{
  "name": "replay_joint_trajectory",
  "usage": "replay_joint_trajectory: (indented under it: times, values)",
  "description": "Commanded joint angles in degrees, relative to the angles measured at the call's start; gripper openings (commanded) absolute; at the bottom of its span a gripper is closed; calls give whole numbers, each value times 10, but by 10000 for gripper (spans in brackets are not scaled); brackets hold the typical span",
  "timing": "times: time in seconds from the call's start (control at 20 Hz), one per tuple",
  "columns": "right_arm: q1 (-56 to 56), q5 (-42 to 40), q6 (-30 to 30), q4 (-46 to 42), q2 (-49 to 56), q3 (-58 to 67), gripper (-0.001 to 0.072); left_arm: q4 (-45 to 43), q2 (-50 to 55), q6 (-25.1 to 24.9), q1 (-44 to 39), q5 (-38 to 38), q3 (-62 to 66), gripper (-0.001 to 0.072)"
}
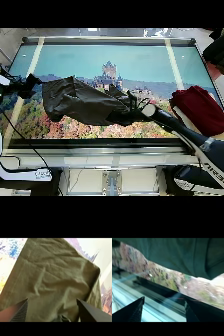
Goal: Fold the shirts.
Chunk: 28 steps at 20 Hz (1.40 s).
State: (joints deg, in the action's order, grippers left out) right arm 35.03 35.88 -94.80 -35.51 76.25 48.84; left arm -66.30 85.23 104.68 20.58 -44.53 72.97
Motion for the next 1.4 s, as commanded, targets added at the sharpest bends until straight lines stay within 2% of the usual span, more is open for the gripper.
replay_joint_trajectory:
  times: [0.0, 0.15, 0.25, 0.65, 0.7, 0.75, 0.85, 0.95, 1.1, 1.35]
  values:
    - [83, -180, -95, 163, 69, -10, 550, 53, 30, 5, 5, 73, 0, 693]
    - [97, -142, -89, 267, 143, 16, 551, 107, 42, 5, 5, 117, 0, 693]
    - [103, -136, -75, 283, 173, 48, 551, 106, 47, 5, 5, 130, 0, 693]
    - [104, -153, -82, 354, 252, 129, 550, 106, 49, 3, 10, 140, 0, 693]
    - [103, -162, -83, 358, 252, 130, 517, 106, 49, 3, 10, 141, 0, 693]
    - [103, -171, -83, 359, 252, 132, 427, 106, 49, 3, 11, 141, 0, 693]
    - [103, -184, -83, 365, 252, 131, 359, 106, 49, 3, 11, 141, 0, 693]
    - [103, -192, -82, 366, 252, 131, 15, 106, 49, 3, 11, 141, 0, 693]
    - [103, -183, -69, 367, 250, 137, 13, 106, 50, 3, 13, 155, 0, 693]
    - [103, -155, 63, 357, 249, 208, 13, 76, 93, 3, 29, 158, 0, 692]
